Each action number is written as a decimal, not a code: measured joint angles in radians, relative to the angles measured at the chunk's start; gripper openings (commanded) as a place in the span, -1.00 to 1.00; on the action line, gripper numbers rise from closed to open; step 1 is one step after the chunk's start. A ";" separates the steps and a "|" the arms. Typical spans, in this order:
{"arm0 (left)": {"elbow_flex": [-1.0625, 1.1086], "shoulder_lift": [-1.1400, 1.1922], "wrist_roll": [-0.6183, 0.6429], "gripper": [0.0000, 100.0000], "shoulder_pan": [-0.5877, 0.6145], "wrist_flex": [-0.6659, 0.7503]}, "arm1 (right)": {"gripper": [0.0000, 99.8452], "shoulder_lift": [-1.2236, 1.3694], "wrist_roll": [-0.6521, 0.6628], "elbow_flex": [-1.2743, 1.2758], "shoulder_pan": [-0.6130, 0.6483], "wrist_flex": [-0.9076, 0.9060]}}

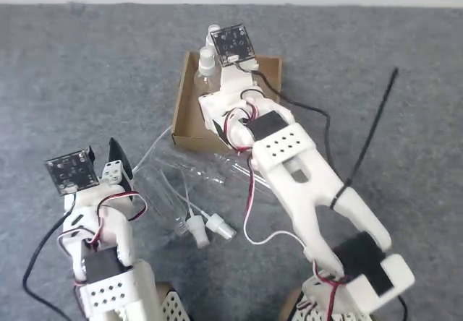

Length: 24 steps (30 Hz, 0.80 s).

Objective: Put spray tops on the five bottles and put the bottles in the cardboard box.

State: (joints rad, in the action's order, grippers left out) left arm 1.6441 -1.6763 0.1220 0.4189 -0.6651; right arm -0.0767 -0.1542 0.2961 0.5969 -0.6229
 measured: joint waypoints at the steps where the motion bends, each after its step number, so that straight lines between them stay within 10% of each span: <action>1: 0.000 0.000 0.000 -0.71 0.000 0.000 | -0.45 -0.015 0.000 0.000 0.000 -0.021; 24: 0.000 0.000 0.000 -0.71 0.000 0.000 | -0.45 -0.296 0.000 0.000 0.000 -0.508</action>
State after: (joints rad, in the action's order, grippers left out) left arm 1.6441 -1.6763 0.1220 0.4189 -0.6651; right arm -0.3728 -0.1542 0.2961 0.5969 -1.1308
